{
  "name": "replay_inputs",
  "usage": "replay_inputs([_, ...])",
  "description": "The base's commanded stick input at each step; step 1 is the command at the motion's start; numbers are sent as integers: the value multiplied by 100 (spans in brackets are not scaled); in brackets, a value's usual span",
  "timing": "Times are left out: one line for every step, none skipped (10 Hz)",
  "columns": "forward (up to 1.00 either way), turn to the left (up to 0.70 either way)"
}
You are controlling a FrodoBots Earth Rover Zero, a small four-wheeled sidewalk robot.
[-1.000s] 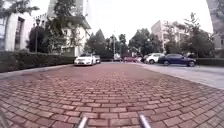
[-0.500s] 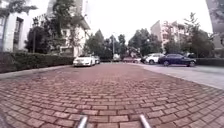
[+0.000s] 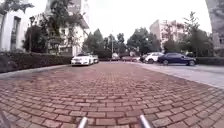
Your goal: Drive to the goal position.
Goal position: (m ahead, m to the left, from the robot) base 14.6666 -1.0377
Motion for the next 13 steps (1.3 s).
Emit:
replay_inputs([70,14])
replay_inputs([70,14])
replay_inputs([70,14])
replay_inputs([70,14])
replay_inputs([70,14])
replay_inputs([70,14])
replay_inputs([70,14])
replay_inputs([70,14])
replay_inputs([70,14])
replay_inputs([70,14])
replay_inputs([68,13])
replay_inputs([54,5])
replay_inputs([45,0])
